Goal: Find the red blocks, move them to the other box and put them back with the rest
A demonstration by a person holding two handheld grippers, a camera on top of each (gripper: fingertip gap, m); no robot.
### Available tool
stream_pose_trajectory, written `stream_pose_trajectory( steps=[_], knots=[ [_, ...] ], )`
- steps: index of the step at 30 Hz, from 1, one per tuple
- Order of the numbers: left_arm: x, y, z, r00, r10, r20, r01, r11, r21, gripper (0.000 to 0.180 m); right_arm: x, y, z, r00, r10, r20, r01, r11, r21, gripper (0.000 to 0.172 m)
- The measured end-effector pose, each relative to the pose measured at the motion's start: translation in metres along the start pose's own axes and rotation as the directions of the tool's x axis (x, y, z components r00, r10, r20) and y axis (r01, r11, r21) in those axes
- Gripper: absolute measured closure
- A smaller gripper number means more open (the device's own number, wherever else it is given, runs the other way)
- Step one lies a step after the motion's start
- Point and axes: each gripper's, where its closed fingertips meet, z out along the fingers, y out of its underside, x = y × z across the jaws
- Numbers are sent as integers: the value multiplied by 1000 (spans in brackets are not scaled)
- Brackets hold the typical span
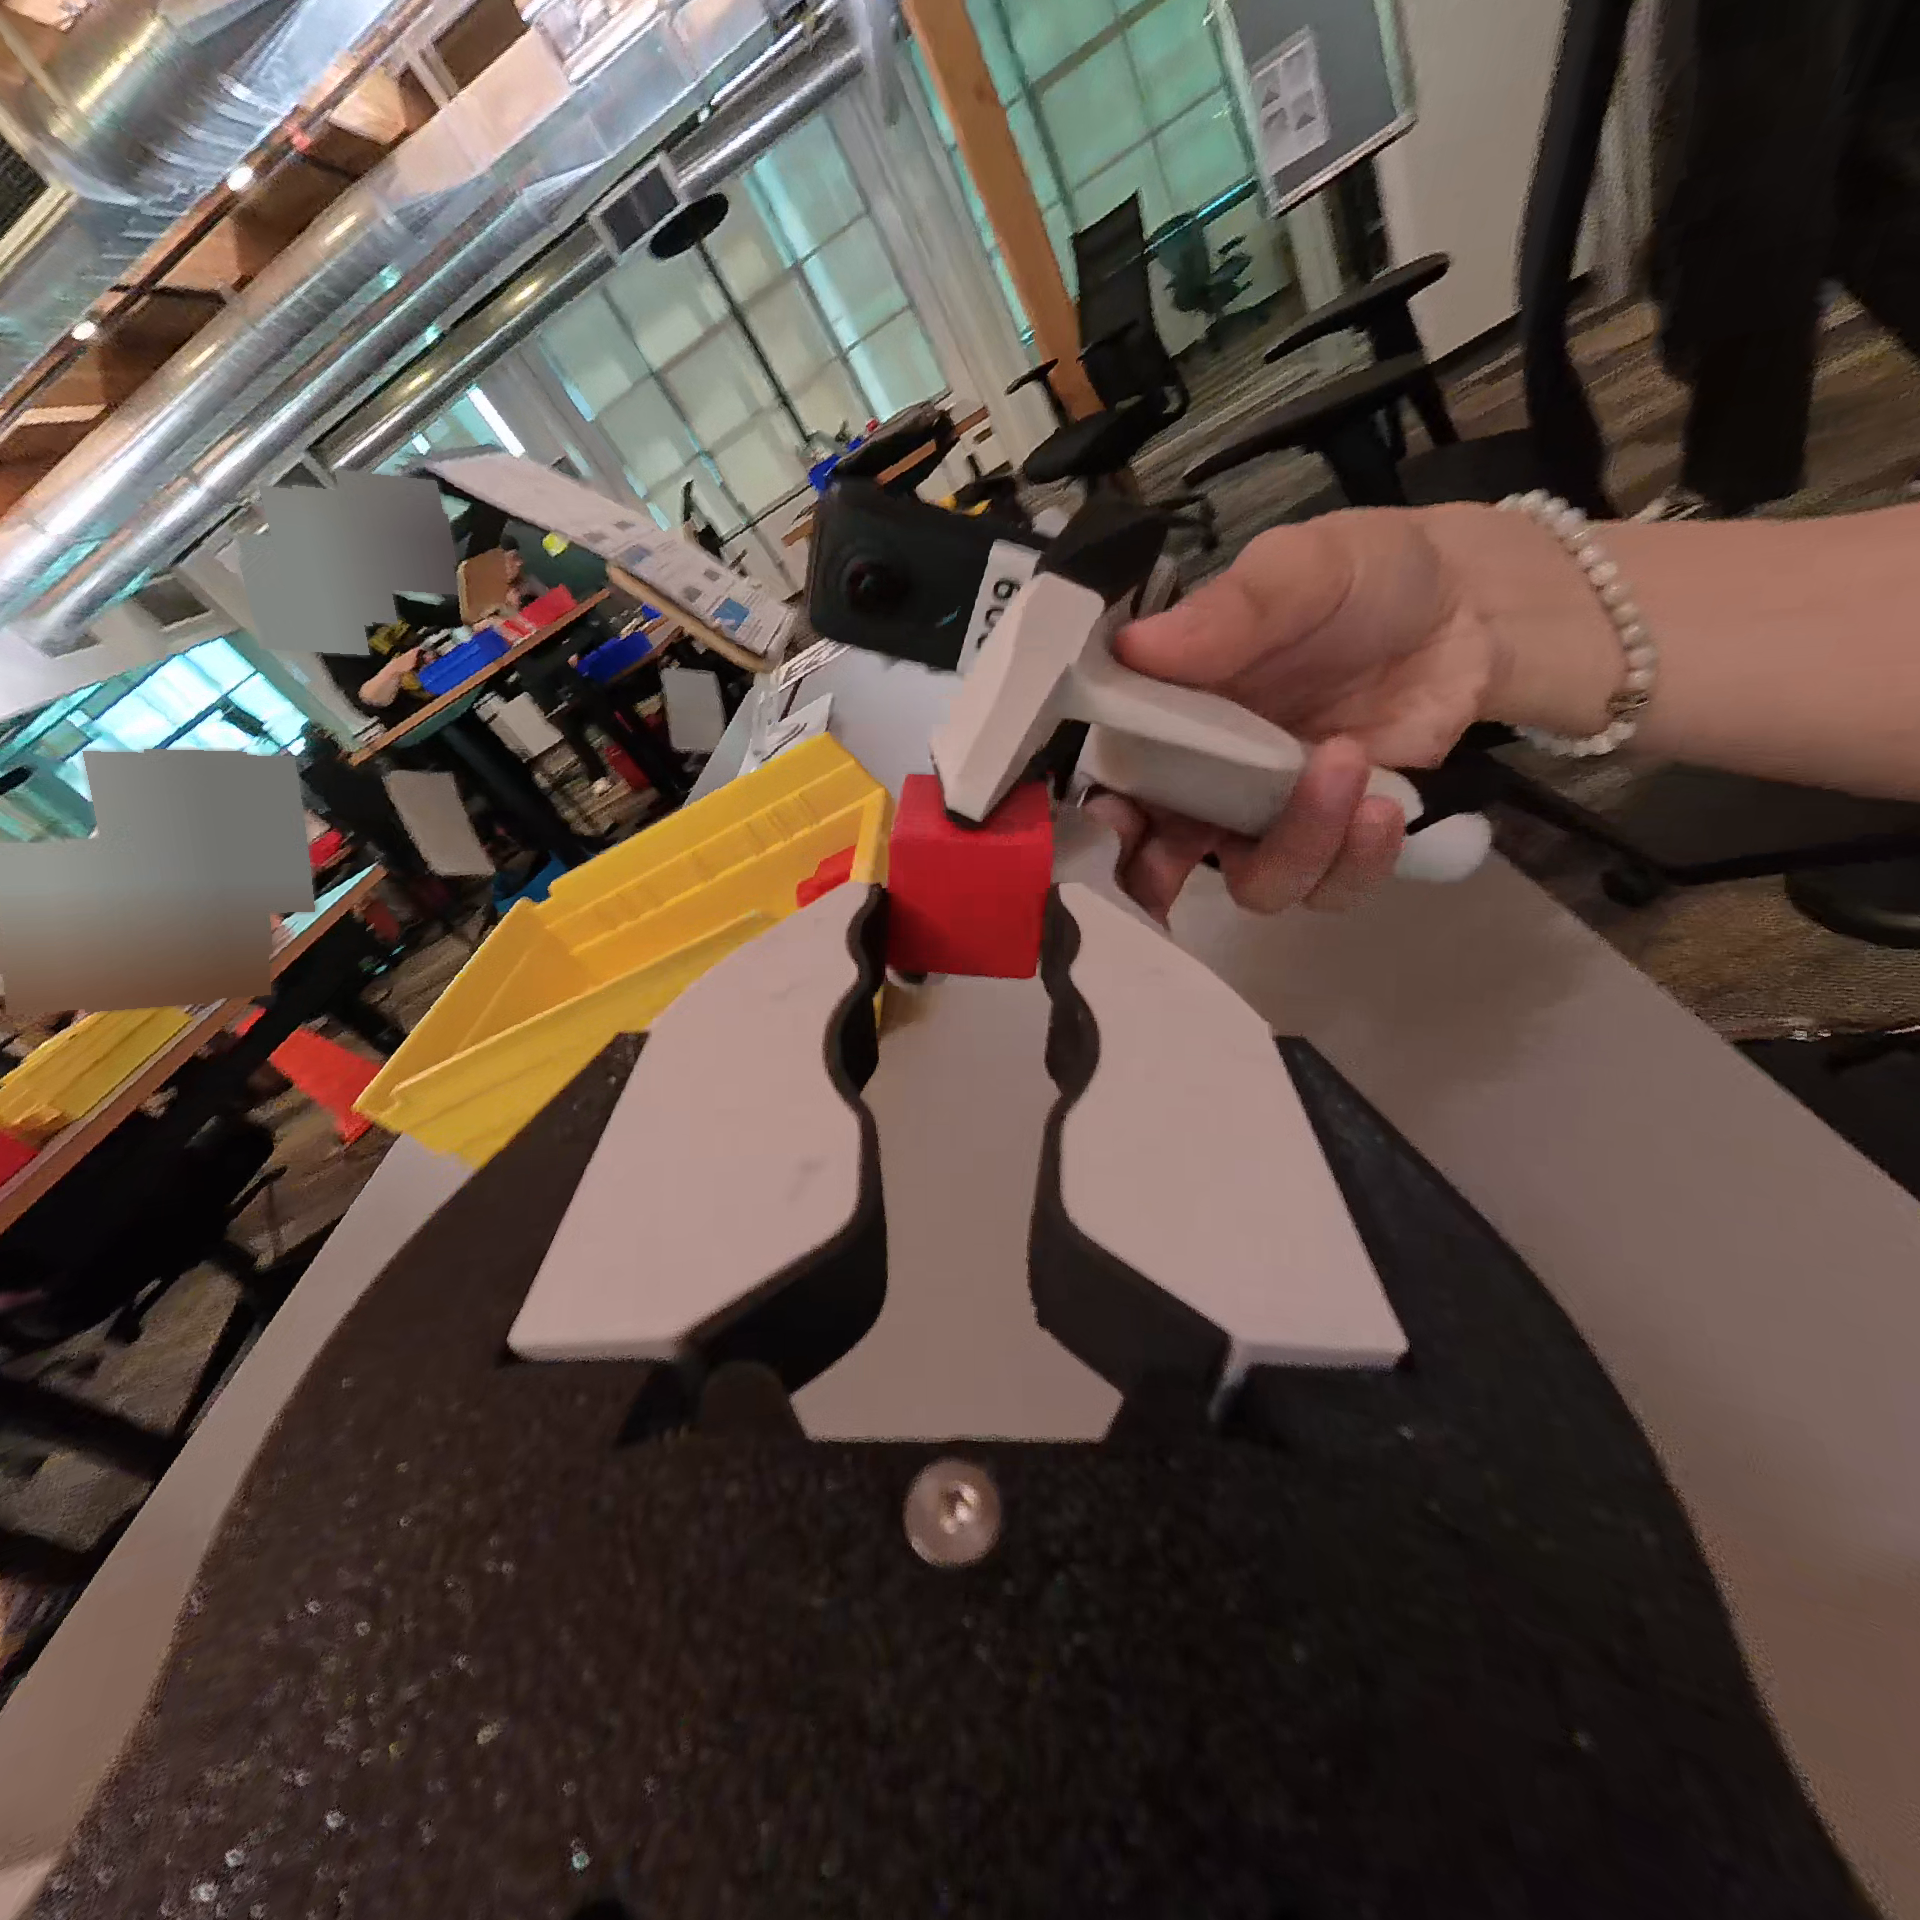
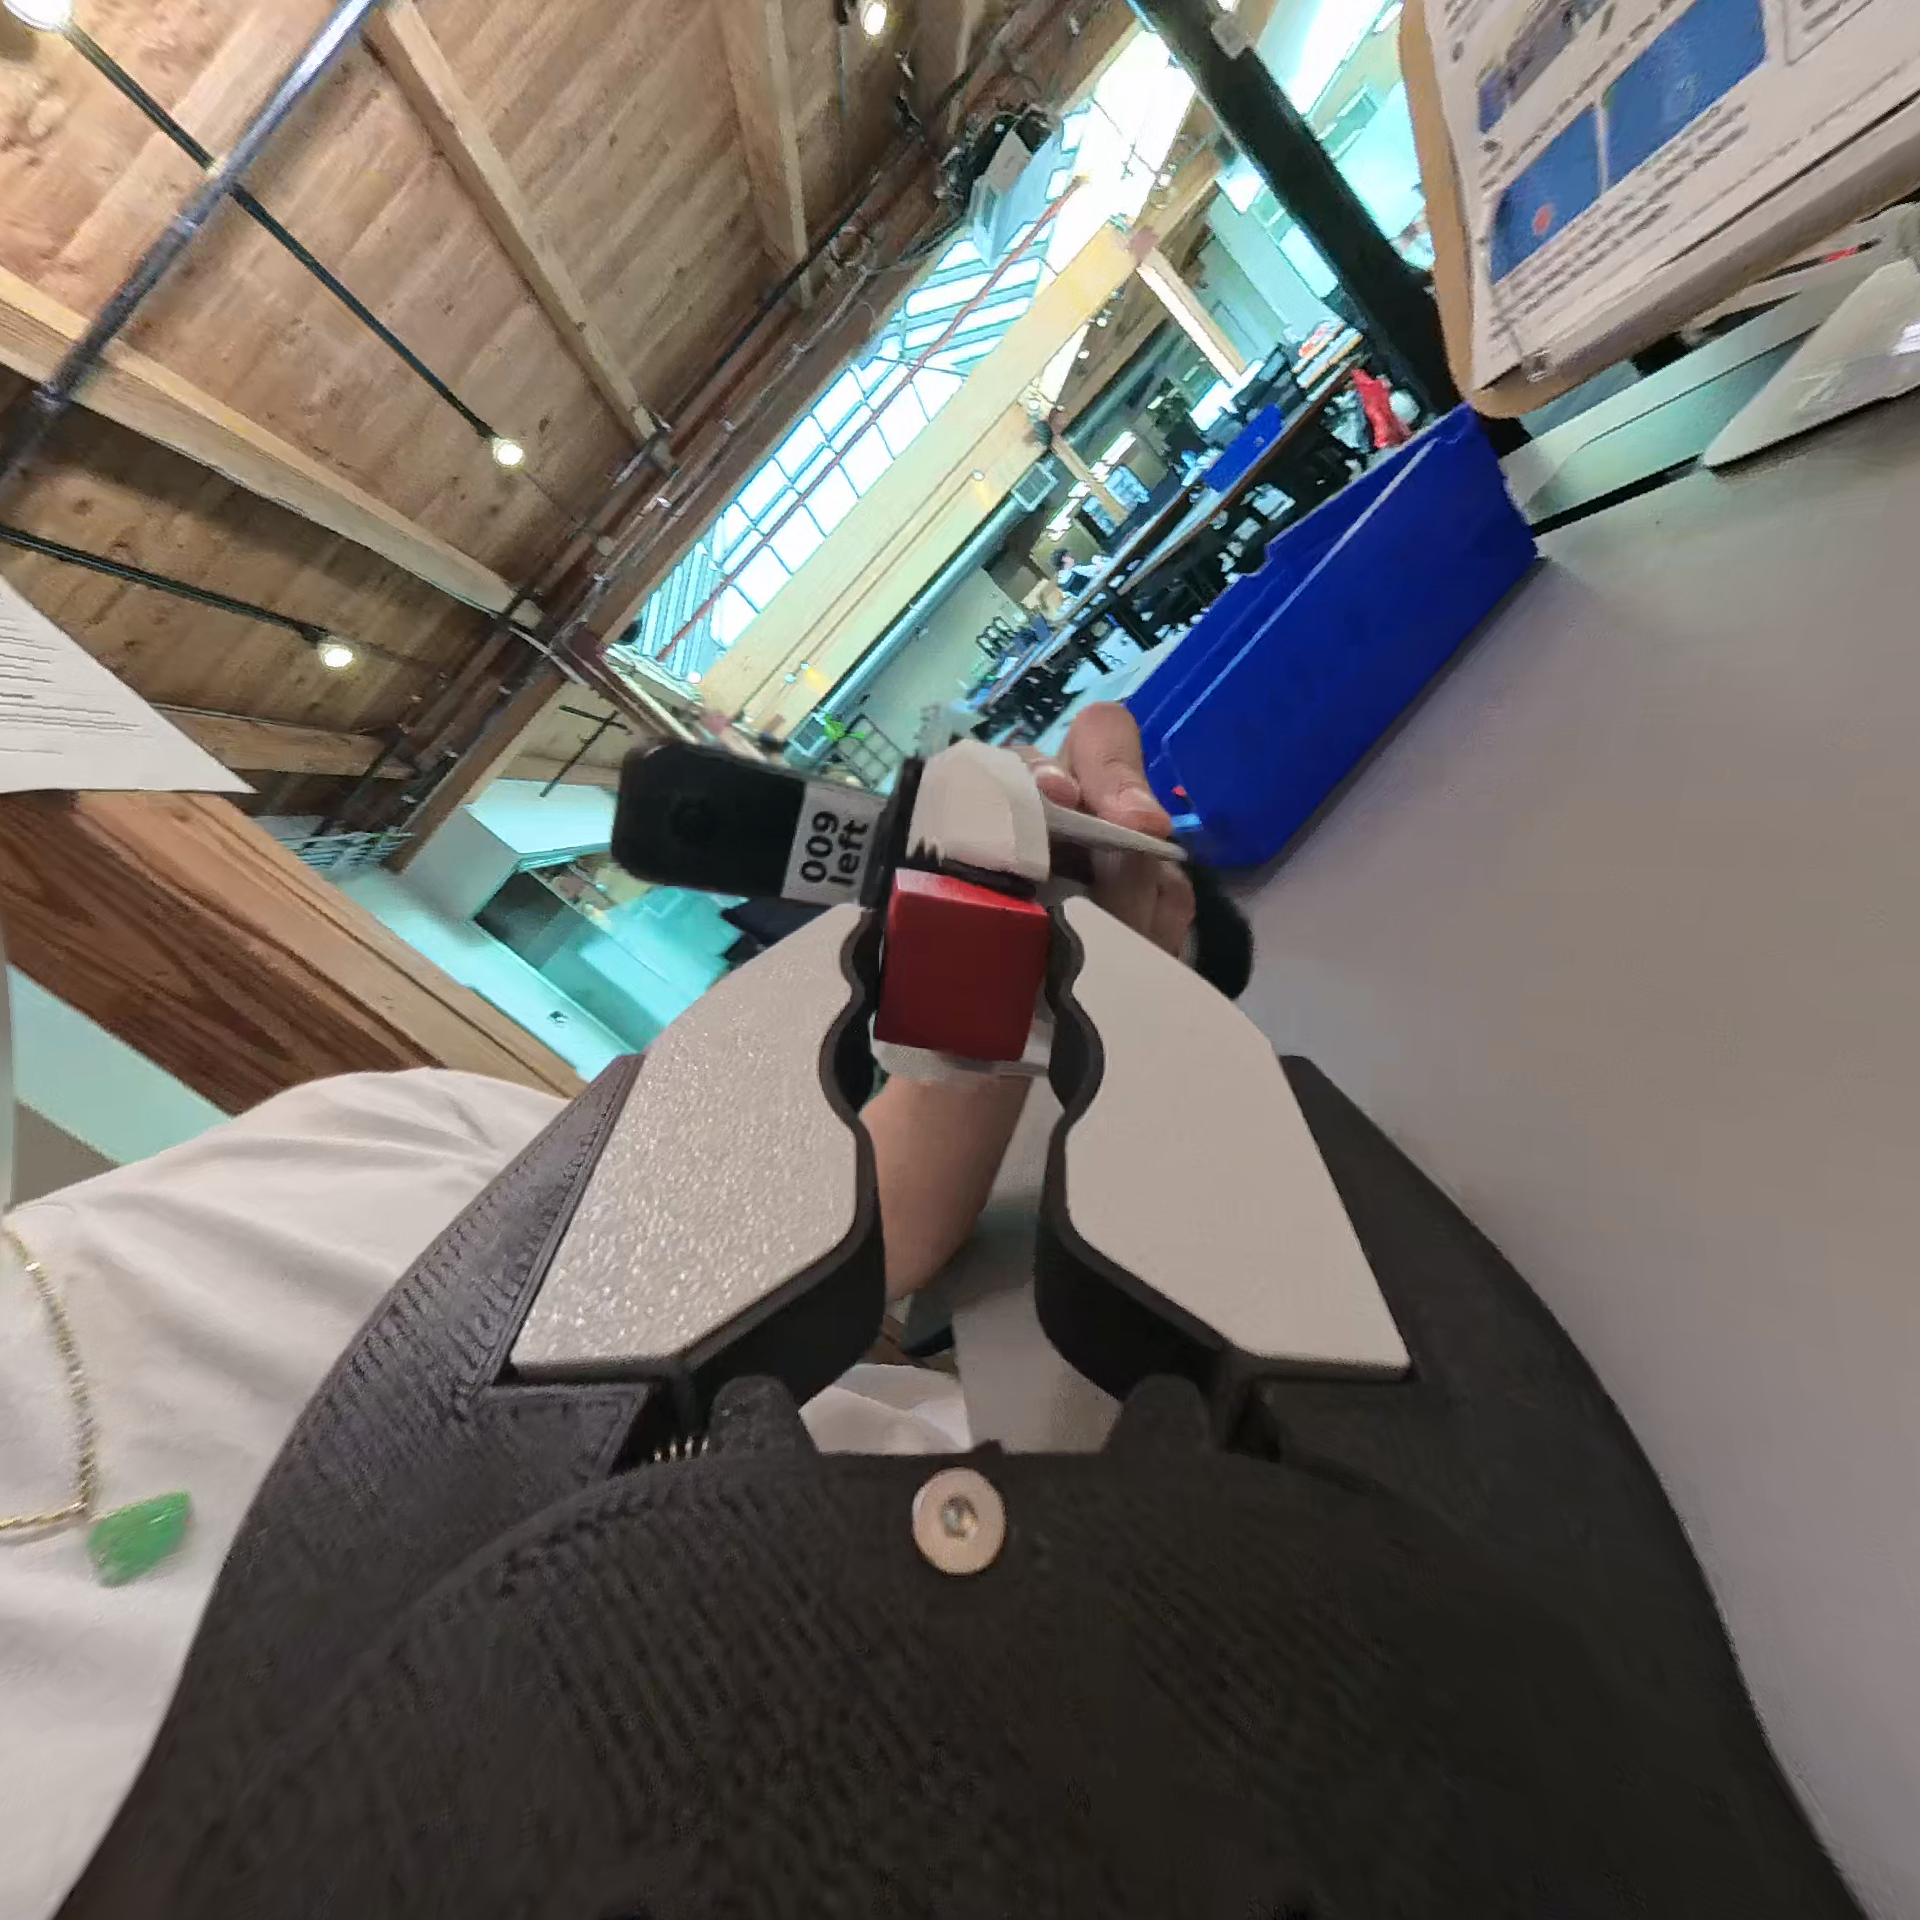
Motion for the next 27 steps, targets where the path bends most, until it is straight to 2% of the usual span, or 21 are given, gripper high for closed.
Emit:
stream_pose_trajectory(
  steps=[2, 4, 6, 8, 9, 11, 13, 16, 18, 24, 27],
  knots=[
    [-8, 10, -2, 994, 5, 105, -1, 999, -42, 149, 10, -10, -10, 996, -32, -84, 34, 999, 14, 142],
    [-20, 22, -8, 972, 18, 233, 4, 996, -93, 136, 20, -30, -34, 977, -82, -195, 93, 995, 48, 142],
    [-29, 33, -18, 941, 22, 338, 27, 990, -138, 129, 42, -67, -74, 899, -140, -414, 187, 979, 75, 141],
    [-39, 43, -29, 903, -1, 429, 68, 987, -142, 129, 75, -111, -131, 687, -214, -695, 291, 957, -7, 141],
    [-45, 48, -34, 882, -29, 470, 106, 985, -138, 130, 90, -132, -158, 576, -212, -789, 303, 952, -35, 141],
    [-56, 56, -41, 847, -109, 520, 203, 971, -126, 128, 115, -169, -198, 415, -207, -886, 296, 952, -84, 141],
    [-63, 60, -46, 813, -217, 541, 297, 953, -65, 129, 145, -190, -227, 278, -217, -936, 235, 960, -153, 141],
    [-68, 66, -51, 769, -337, 543, 393, 919, 13, 130, 185, -201, -247, 134, -287, -948, 148, 952, -268, 141],
    [-71, 71, -55, 751, -354, 557, 415, 910, 18, 130, 207, -196, -249, 104, -325, -940, 68, 945, -319, 141],
    [-72, 84, -58, 754, -321, 573, 418, 907, -42, 130, 248, -181, -258, 5, -431, -903, -65, 901, -430, 141],
    [-71, 89, -57, 754, -320, 573, 425, 904, -54, 129, 256, -174, -257, 29, -440, -898, -98, 893, -440, 140]
  ],
)
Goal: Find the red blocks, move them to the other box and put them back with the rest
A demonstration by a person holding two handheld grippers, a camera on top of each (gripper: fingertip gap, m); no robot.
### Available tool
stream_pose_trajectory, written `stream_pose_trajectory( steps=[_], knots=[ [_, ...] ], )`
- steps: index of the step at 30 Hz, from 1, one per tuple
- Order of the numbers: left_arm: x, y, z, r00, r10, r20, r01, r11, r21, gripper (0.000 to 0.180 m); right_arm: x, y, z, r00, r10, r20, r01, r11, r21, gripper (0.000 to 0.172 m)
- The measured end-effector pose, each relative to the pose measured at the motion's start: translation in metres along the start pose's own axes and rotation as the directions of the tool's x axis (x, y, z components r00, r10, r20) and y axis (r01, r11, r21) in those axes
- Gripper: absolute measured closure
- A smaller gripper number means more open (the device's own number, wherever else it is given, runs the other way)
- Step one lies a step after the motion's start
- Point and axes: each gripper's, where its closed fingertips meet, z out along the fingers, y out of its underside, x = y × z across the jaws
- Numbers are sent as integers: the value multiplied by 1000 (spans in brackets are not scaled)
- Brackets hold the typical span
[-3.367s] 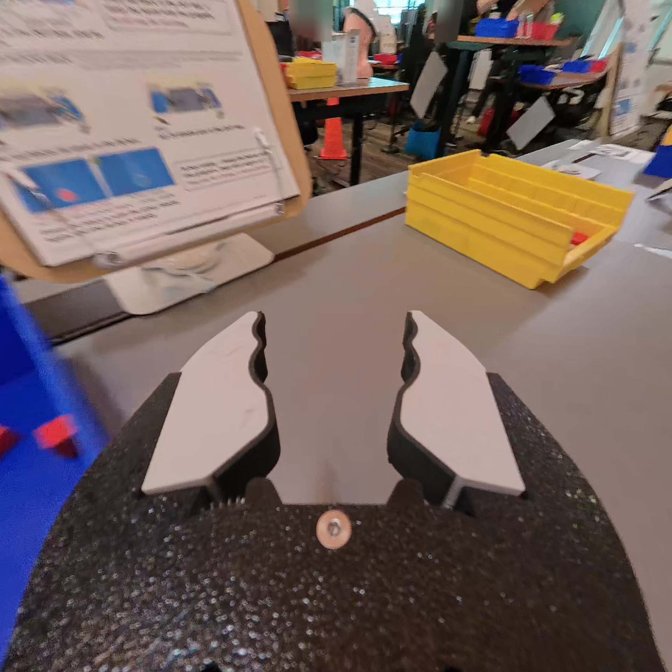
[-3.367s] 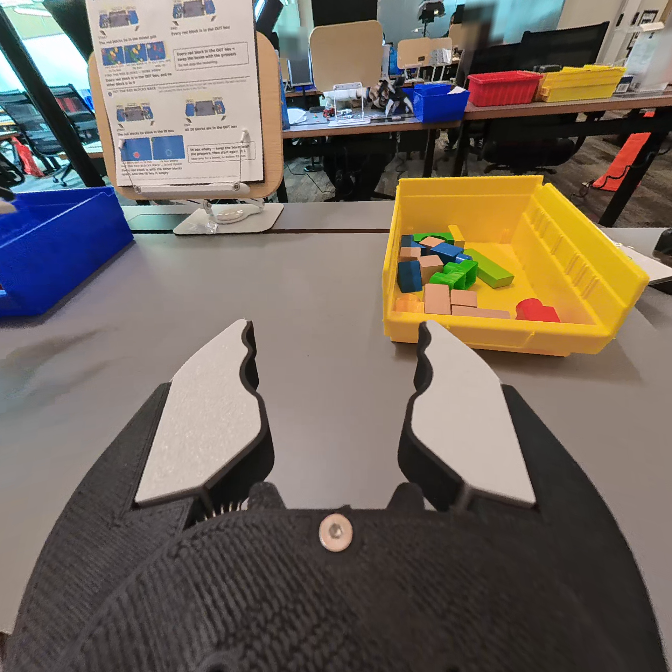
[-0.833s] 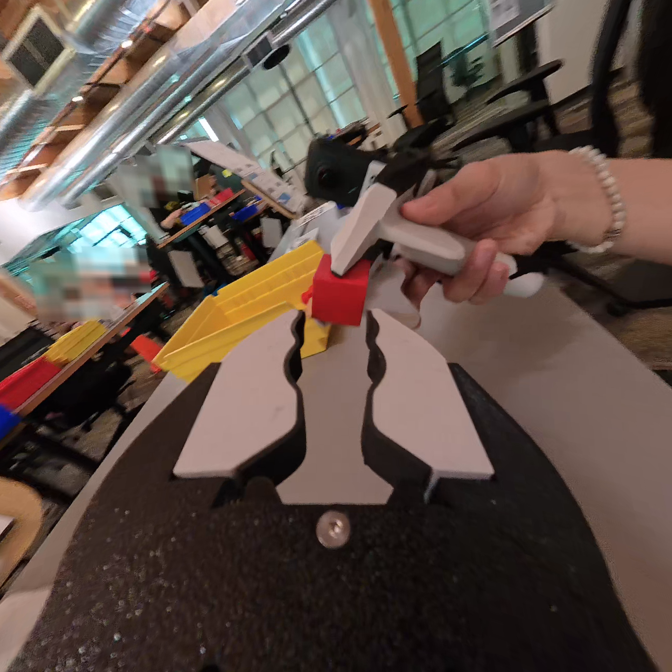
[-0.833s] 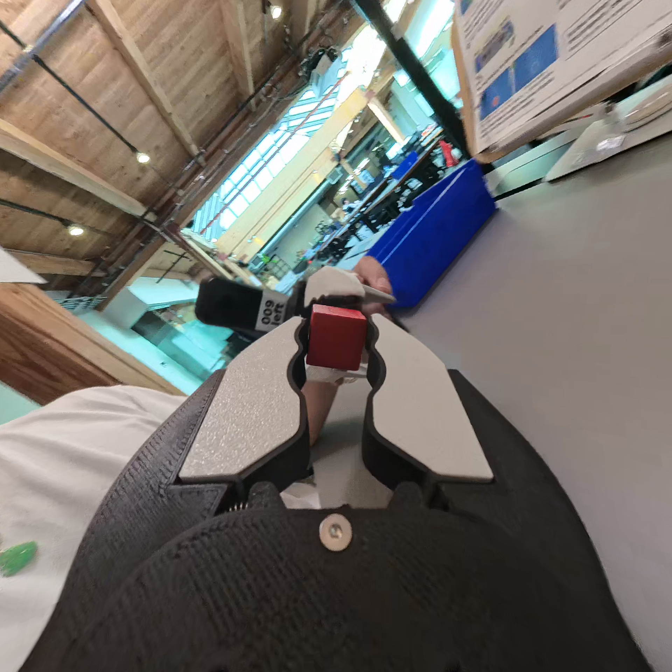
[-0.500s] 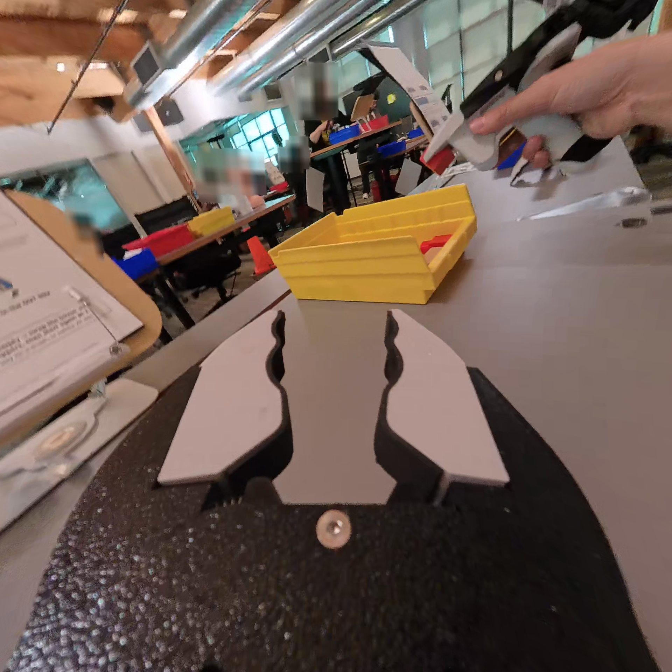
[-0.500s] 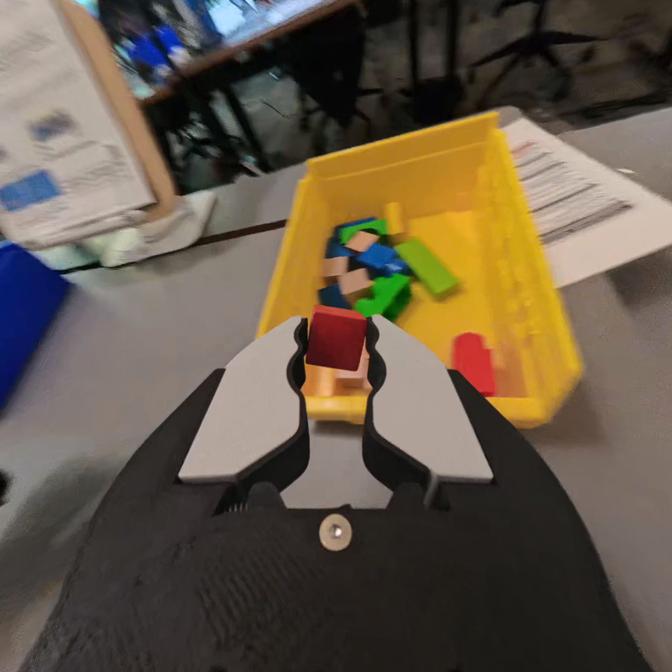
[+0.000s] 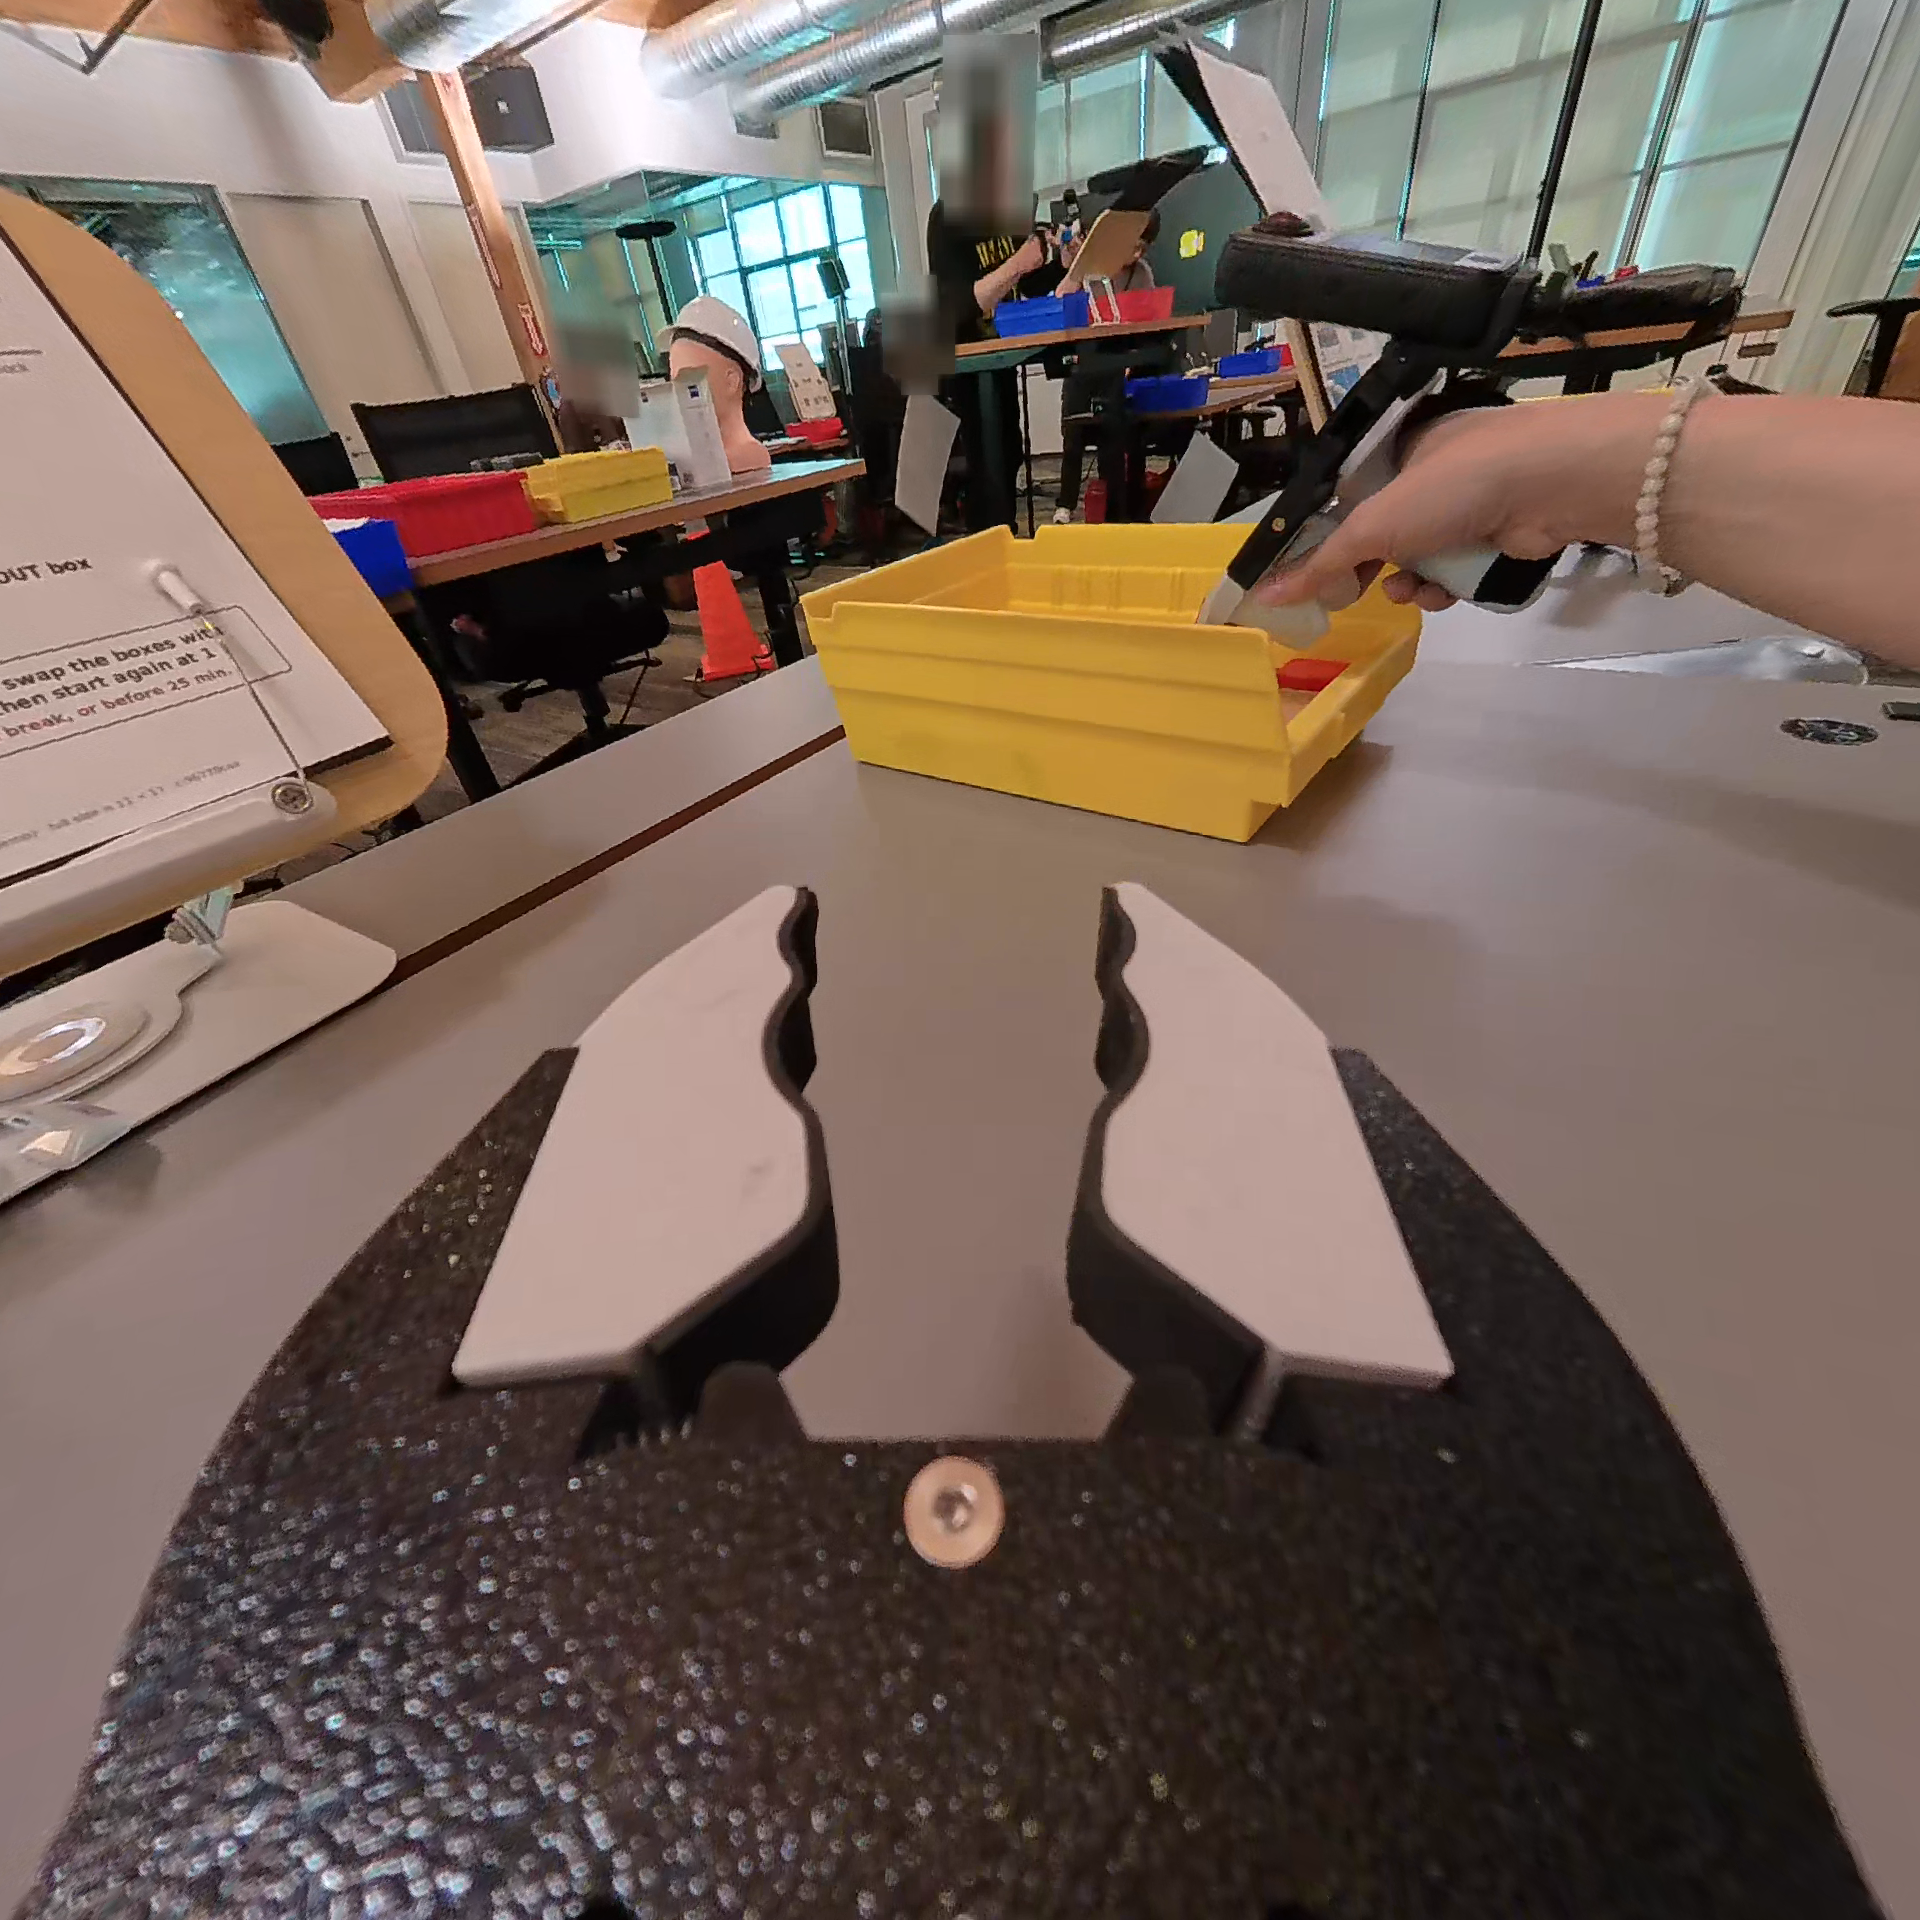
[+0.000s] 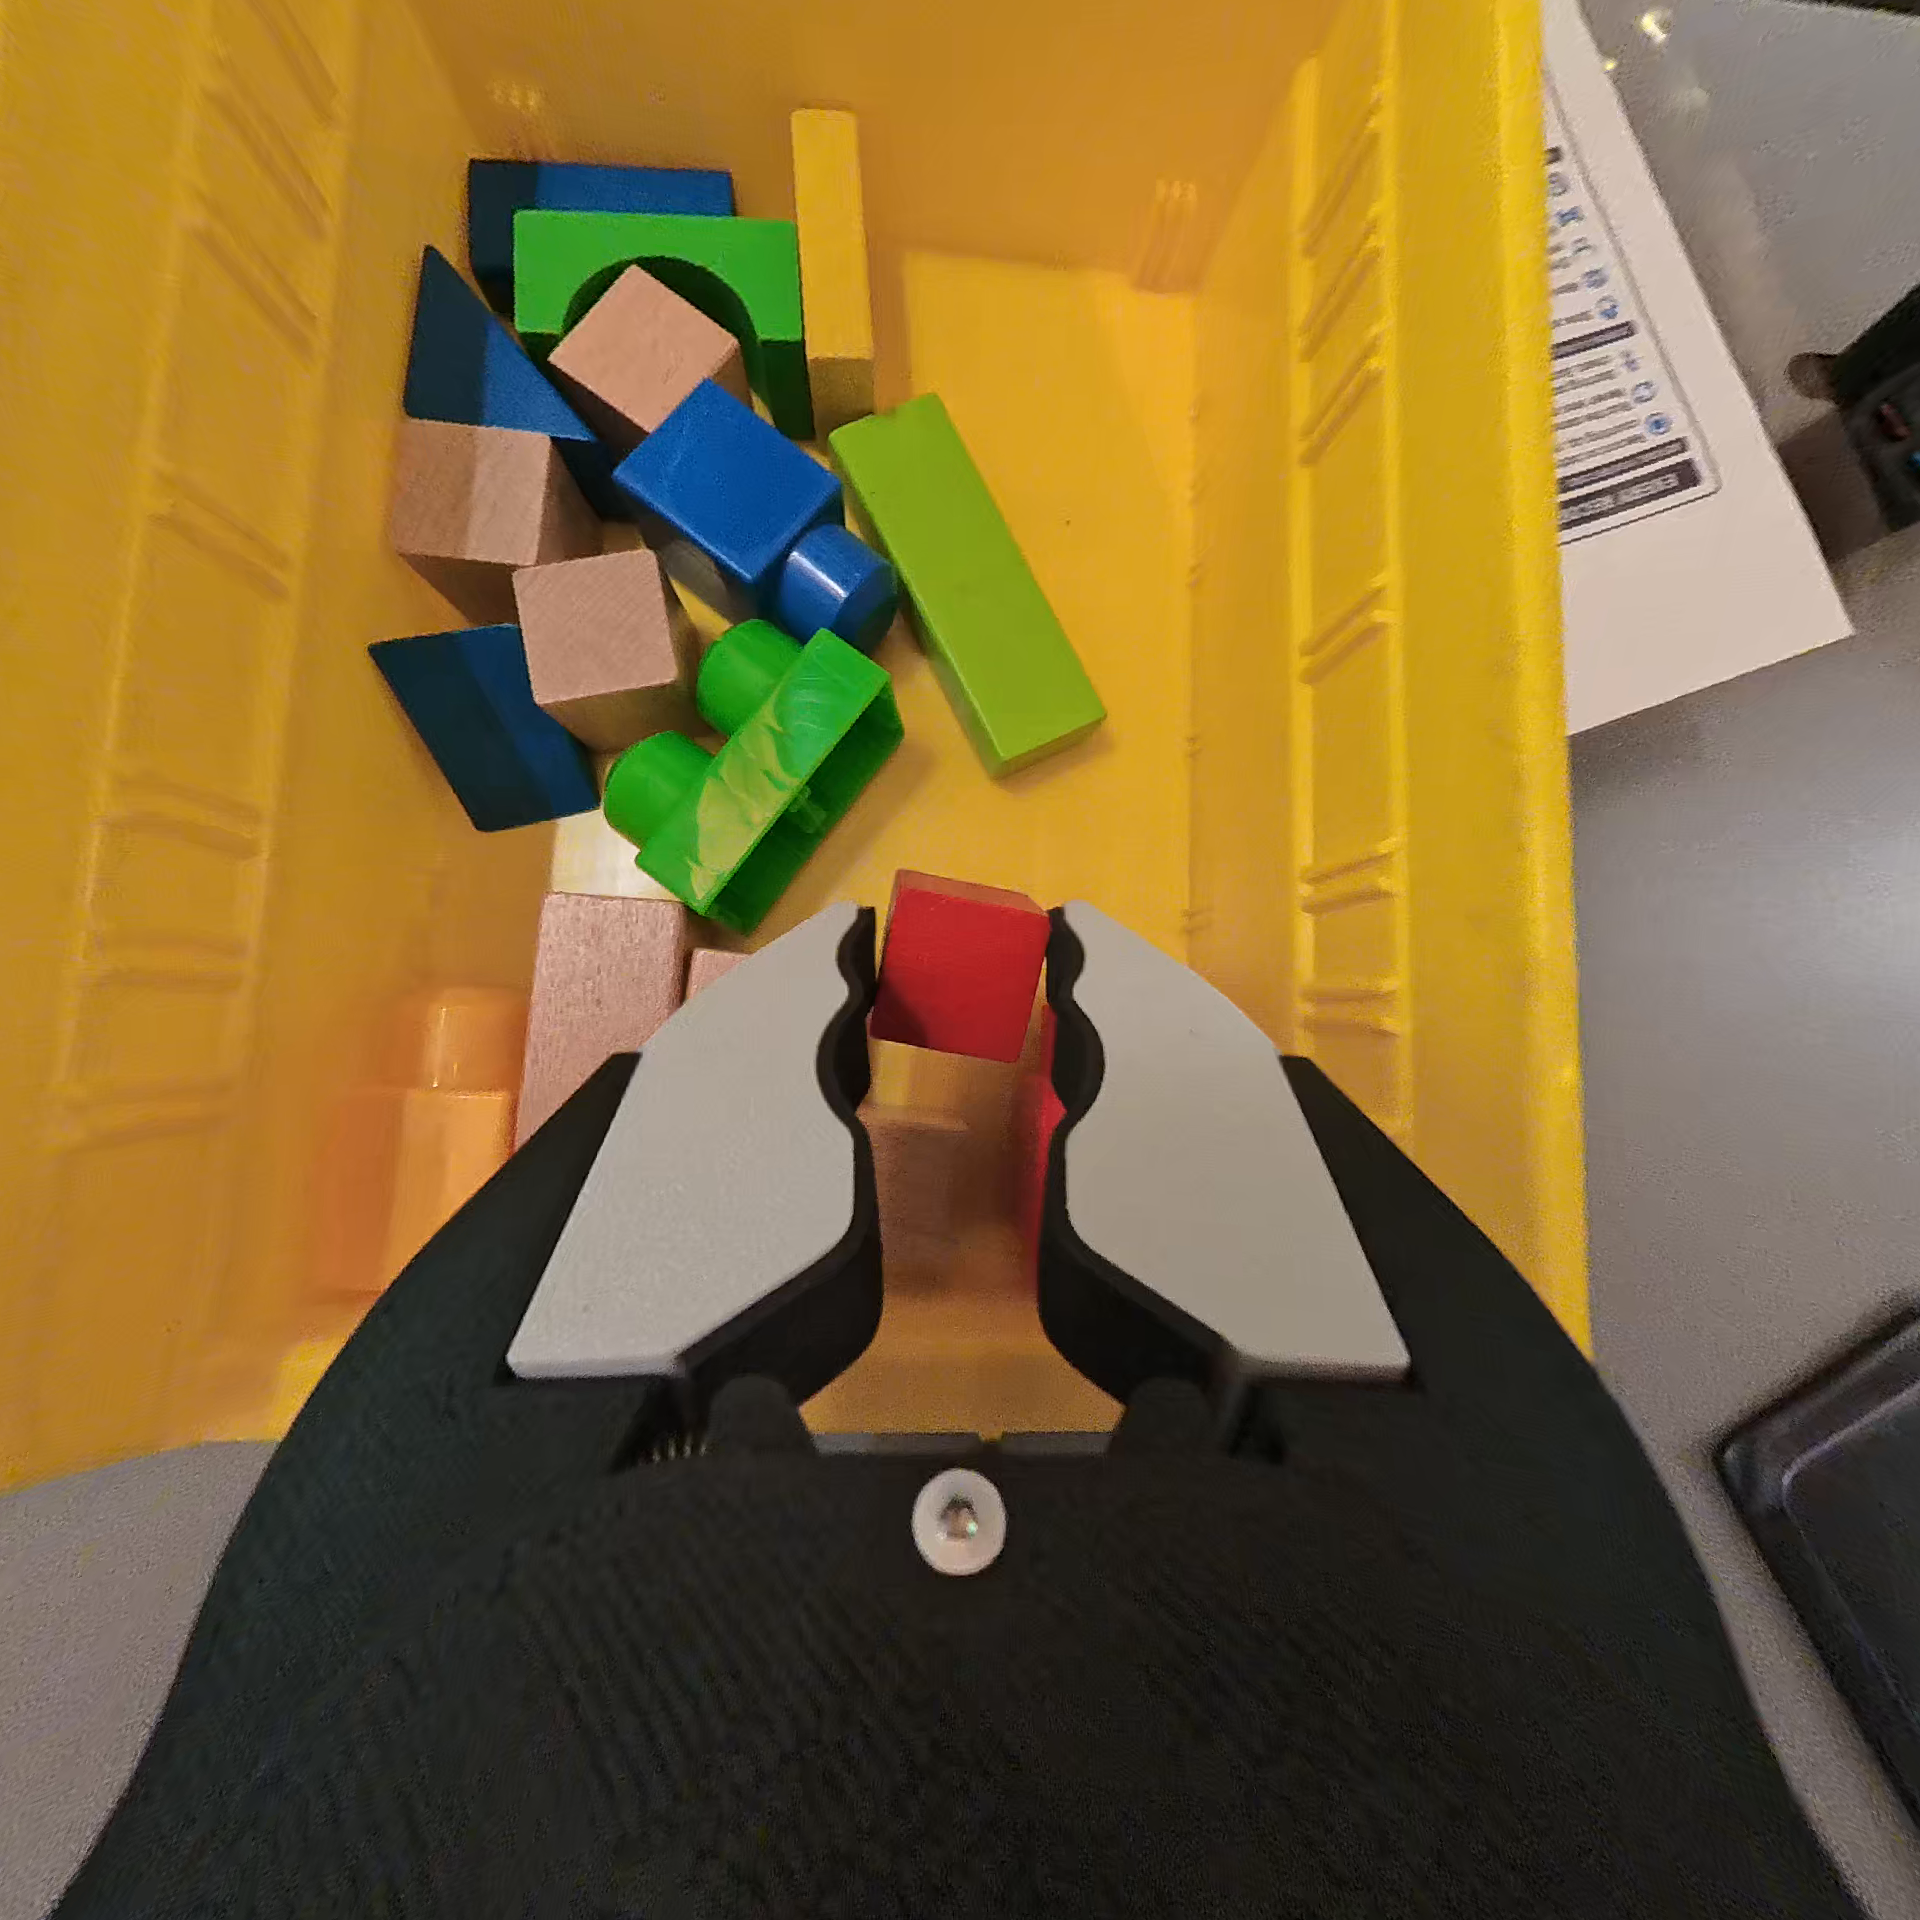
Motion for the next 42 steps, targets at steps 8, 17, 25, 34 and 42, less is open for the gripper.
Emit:
stream_pose_trajectory(
  steps=[8, 17, 25, 34, 42],
  knots=[
    [5, 9, 5, 1000, -6, -23, 5, 999, -42, 126, -1, 3, -12, 998, 48, 48, -52, 996, 67, 110],
    [-2, 7, 2, 1000, 29, 9, -29, 998, -50, 124, -64, -1, -136, 987, 50, 155, -132, 807, 576, 92],
    [-18, 6, -3, 999, -8, 49, 10, 999, -36, 126, -135, 9, -190, 968, -58, 246, -158, 622, 767, 69],
    [-29, 6, -28, 996, -26, 83, 34, 995, -96, 123, -142, 11, -188, 963, -58, 262, -176, 601, 780, 72],
    [-114, -34, -134, 956, -34, 291, 101, 971, -218, 122, -144, 13, -187, 956, -72, 285, -183, 613, 768, 76]
  ],
)
